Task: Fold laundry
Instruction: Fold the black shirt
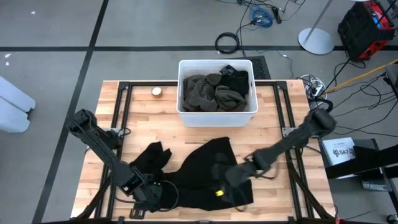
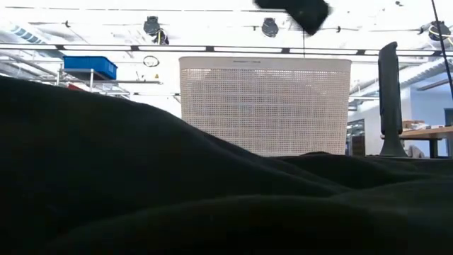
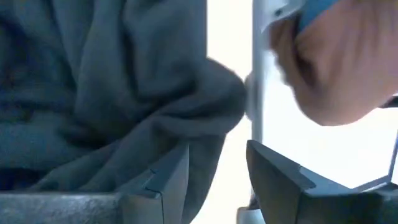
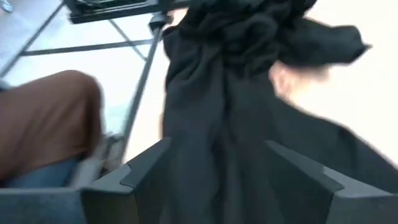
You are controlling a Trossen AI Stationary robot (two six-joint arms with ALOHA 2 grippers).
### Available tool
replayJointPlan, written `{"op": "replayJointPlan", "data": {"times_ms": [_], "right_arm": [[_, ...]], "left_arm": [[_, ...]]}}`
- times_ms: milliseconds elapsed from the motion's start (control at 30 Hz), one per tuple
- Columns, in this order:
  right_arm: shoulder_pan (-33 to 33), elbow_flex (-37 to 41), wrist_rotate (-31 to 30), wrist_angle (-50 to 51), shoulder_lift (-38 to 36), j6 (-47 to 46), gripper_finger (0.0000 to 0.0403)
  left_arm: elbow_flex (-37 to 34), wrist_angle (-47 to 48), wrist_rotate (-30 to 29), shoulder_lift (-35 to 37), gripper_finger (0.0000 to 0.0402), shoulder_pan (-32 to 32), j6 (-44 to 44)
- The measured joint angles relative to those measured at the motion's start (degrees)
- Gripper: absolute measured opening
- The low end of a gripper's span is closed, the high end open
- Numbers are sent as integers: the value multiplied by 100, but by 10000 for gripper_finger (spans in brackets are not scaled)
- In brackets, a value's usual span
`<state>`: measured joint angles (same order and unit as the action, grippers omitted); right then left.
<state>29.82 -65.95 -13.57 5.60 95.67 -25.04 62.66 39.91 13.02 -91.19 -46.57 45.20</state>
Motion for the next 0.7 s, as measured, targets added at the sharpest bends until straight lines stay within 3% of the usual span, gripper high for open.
{"op": "replayJointPlan", "data": {"times_ms": [333, 700], "right_arm": [[-1020, -11, 353, -2412, 1695, 1676, 232], [-1331, -1244, 820, -1867, 2889, 2550, 231]], "left_arm": [[161, -137, -1431, 1059, 169, 4, -235], [161, -112, -1685, 1293, 169, 4, -212]]}}
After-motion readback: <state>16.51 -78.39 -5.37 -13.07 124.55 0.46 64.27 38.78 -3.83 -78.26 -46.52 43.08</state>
